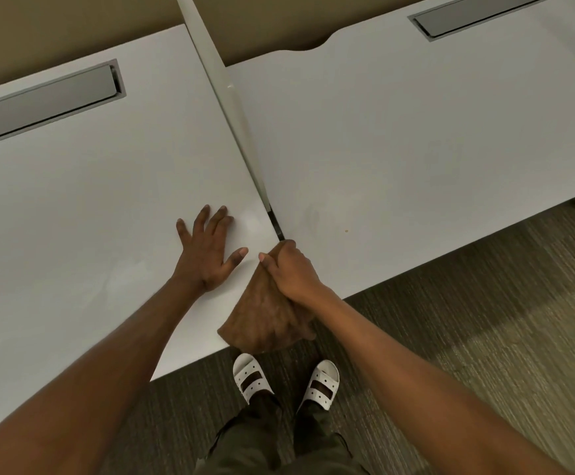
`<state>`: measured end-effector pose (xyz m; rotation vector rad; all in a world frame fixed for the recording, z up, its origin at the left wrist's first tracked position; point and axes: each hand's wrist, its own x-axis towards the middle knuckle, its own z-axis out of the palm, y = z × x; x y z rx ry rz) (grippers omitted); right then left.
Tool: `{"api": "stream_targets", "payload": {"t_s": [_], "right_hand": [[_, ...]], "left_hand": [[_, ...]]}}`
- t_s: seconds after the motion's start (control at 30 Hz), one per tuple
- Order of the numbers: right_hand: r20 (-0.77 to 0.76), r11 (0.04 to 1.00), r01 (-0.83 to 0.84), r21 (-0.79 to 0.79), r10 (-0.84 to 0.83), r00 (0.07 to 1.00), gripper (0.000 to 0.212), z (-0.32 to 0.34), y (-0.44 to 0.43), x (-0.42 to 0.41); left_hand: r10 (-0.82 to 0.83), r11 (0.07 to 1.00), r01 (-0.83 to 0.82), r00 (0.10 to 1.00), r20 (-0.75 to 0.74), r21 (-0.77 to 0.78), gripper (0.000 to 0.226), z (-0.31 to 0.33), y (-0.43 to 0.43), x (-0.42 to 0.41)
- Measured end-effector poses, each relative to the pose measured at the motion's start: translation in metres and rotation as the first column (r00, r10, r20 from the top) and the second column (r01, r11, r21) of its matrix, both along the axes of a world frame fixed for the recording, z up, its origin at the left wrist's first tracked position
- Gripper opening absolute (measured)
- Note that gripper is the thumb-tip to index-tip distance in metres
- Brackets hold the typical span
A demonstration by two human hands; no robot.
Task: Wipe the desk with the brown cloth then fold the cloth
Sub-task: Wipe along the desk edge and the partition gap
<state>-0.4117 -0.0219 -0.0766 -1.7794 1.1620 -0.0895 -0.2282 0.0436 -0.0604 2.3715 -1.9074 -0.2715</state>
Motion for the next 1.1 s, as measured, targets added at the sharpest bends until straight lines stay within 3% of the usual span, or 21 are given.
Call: {"api": "stream_targets", "payload": {"t_s": [0.13, 0.53, 0.7, 0.9, 1.1], "right_hand": [[-0.001, 1.0, 0.001, -0.019, -0.001, 1.0, 0.047, 0.01, -0.019, 0.021], [-0.003, 0.999, 0.023, -0.023, -0.023, 1.0, 0.042, 0.018, -0.06, 0.066], [-0.009, 0.999, 0.013, -0.041, -0.014, 1.0, 0.046, 0.016, -0.052, 0.058], [0.002, 0.998, -0.013, -0.056, 0.013, 1.0, 0.026, 0.015, -0.027, 0.03], [-0.027, 0.998, -0.024, -0.065, 0.022, 0.999, 0.03, 0.015, 0.007, -0.003]], "left_hand": [[-0.003, 1.0, 0.003, 1.0, 0.012, 0.014, 0.088, 0.002, -0.001, -0.002], [0.003, 1.0, -0.003, 1.0, -0.008, -0.008, 0.084, -0.003, -0.004, 0.003], [0.0, 0.999, -0.001, 0.999, -0.041, -0.035, 0.087, -0.005, -0.002, 0.005], [0.0, 0.998, -0.006, 0.997, -0.077, -0.068, 0.081, -0.005, 0.001, 0.006], [0.005, 0.998, -0.009, 0.997, -0.072, -0.06, 0.078, -0.007, 0.002, 0.005]]}}
